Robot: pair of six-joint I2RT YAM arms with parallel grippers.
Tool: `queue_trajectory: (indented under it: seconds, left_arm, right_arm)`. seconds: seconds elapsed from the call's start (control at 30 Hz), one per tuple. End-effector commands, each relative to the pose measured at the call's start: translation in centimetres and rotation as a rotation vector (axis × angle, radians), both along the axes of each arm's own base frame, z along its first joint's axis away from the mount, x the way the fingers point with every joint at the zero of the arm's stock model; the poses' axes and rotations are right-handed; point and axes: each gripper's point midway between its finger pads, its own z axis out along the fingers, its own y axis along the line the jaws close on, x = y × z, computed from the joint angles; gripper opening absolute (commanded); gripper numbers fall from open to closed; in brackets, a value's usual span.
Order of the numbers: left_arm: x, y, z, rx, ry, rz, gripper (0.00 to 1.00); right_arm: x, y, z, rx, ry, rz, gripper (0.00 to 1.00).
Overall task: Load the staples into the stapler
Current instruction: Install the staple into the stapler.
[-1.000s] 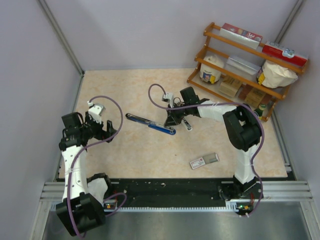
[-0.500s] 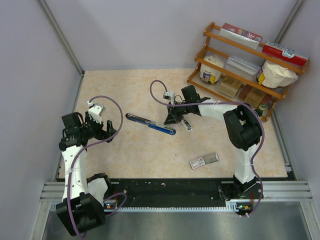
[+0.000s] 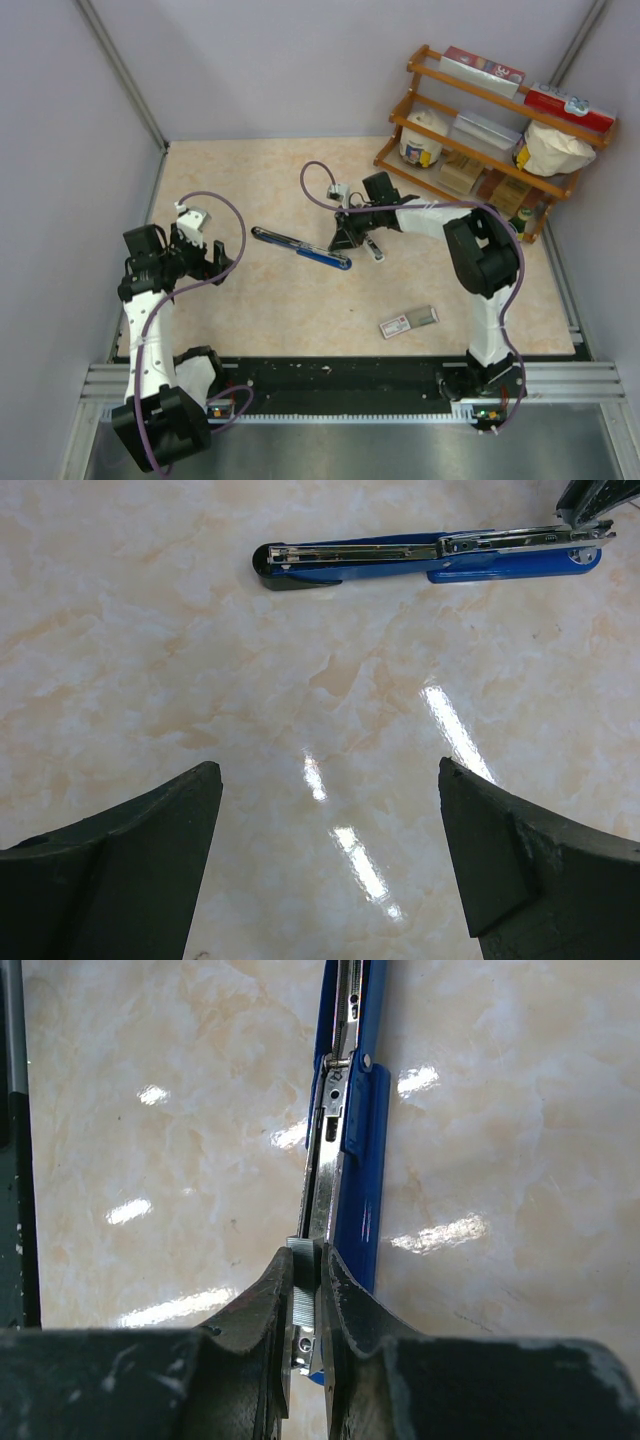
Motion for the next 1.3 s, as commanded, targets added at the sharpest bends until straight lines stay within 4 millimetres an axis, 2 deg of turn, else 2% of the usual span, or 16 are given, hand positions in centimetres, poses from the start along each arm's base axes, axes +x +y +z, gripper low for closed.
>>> queue_trajectory:
  seconds: [0.0,0.63,1.27]
  left_arm:
    - [0.25,0.13,0.41,0.007,-0.029,-0.006,0.93]
    - [0.22,0.12,0.38,0.007,-0.029,-0.006,0.93]
    - [0.22,0.13,0.4,0.004,-0.029,-0.005,0.93]
  right_arm:
    - [1.02,0.61,1.38,0.044,-0.033,0.022,0.08]
    - [0.63,0.72,1.78,0.062,-0.027,0.042,0.08]
    - [0.44,0.7,1.28,0.058,-0.014,0.052,0.08]
